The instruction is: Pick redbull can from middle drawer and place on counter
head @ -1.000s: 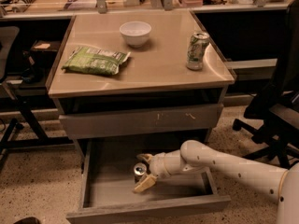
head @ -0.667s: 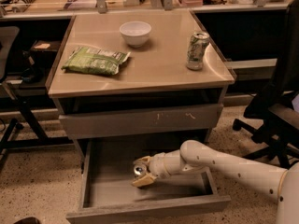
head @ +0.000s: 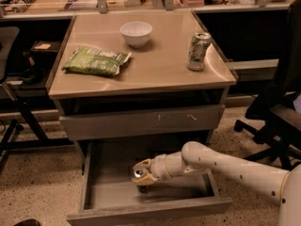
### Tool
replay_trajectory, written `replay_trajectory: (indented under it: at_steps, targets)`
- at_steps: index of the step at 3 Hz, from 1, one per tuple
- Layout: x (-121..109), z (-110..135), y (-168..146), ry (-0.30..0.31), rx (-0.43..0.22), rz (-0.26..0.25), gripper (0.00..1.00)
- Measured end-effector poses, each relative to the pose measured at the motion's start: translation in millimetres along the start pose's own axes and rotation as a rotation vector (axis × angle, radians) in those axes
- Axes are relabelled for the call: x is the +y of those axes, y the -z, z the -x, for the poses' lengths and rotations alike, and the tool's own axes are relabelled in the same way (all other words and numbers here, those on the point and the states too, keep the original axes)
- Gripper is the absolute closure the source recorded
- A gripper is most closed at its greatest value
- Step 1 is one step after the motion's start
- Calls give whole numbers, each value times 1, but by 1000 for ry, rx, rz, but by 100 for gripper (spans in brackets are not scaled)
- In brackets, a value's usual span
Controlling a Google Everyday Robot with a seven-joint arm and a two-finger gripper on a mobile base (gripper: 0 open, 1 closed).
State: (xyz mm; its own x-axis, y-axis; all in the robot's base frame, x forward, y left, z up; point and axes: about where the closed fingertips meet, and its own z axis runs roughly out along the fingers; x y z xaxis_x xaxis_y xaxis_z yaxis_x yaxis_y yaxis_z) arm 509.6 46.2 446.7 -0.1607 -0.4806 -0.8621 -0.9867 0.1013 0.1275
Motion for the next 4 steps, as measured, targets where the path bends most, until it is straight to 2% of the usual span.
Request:
replay_trajectory:
  at_steps: [1,2,4]
  targets:
    - [0,1,0,0,-1,0,100]
    - [13,30,12,-8,-18,-5,100]
    - [45,103,45,35,-14,-53,100]
